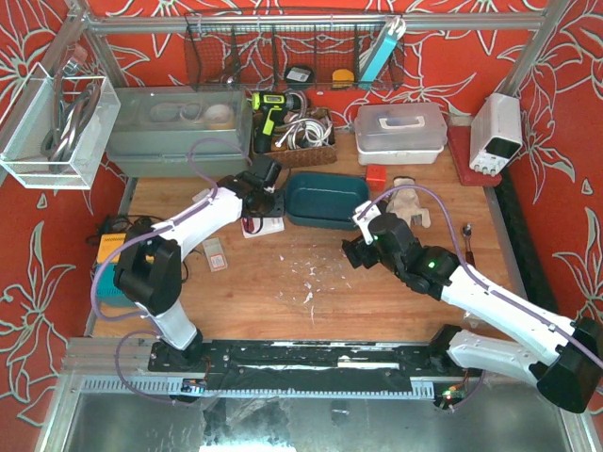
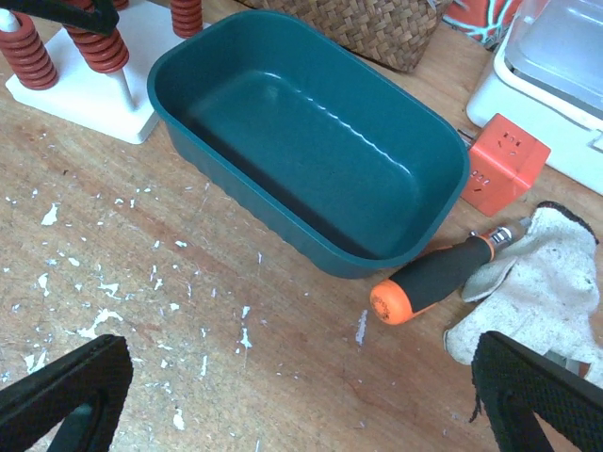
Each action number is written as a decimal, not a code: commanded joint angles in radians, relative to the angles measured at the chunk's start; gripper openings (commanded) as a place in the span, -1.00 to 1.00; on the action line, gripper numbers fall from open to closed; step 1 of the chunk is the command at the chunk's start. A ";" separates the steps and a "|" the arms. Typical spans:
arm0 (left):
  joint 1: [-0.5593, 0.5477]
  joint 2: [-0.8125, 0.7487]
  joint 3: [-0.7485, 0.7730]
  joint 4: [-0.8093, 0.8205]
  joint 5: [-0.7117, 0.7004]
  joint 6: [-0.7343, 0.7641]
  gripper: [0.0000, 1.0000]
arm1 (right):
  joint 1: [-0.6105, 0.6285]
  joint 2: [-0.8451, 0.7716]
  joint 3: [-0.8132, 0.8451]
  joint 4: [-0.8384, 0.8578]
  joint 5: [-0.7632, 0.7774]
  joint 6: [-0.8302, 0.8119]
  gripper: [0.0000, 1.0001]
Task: Install the large spring
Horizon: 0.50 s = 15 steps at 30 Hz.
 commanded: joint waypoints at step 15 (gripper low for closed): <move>-0.022 0.079 0.010 0.038 -0.080 0.018 -0.65 | 0.003 0.003 0.015 -0.034 0.042 -0.060 0.98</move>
